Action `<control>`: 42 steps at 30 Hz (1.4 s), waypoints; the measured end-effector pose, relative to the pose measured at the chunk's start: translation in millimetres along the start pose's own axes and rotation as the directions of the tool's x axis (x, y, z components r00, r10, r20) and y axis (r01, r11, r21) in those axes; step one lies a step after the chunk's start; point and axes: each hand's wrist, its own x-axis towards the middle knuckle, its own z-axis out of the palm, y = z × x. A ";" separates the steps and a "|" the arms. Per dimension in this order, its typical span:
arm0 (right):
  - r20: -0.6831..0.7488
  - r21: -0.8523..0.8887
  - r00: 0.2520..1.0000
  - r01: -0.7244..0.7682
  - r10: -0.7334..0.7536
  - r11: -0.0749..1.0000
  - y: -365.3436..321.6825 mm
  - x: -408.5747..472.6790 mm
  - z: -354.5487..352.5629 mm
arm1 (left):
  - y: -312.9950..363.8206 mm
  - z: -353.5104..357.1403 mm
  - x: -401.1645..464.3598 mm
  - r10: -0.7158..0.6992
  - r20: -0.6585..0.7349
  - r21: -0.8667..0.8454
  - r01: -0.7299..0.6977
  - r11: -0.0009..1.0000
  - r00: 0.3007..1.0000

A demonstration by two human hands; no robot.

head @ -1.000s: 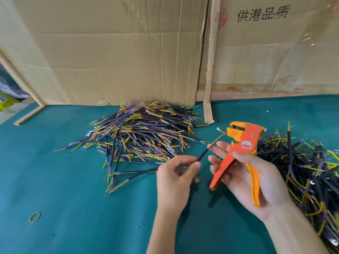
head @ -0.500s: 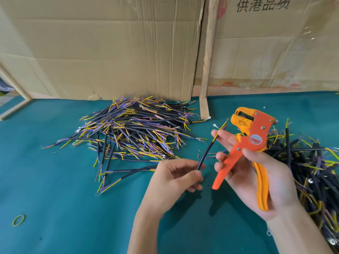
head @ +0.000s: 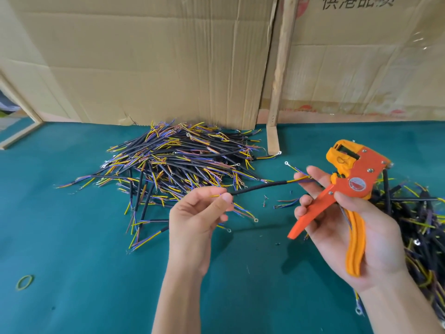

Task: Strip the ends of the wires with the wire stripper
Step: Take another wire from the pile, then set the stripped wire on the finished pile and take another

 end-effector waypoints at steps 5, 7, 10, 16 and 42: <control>-0.097 -0.128 0.995 -0.029 0.016 0.991 9.1 9.1 0.6 | 1.6 5.6 -0.4 0.113 -0.100 0.007 -0.113 0.994 0.989; -0.111 -0.175 0.991 -0.094 0.075 0.980 14.2 9.7 3.4 | 2.6 7.9 0.7 0.075 -0.157 -0.082 -0.089 0.993 0.985; -0.089 -0.280 0.971 -0.238 0.222 0.930 21.1 6.0 13.9 | 3.8 10.8 0.9 -0.016 -0.184 -0.224 -0.026 0.974 0.983; 0.011 -0.380 0.847 -0.488 0.531 0.786 33.8 -2.3 41.1 | 3.8 13.3 -1.4 -0.102 -0.096 -0.245 0.076 0.967 0.990; 0.081 -0.297 0.923 -0.339 0.377 0.893 20.6 -1.6 40.5 | -2.2 7.5 -0.7 0.215 -0.043 0.155 -0.206 0.966 0.976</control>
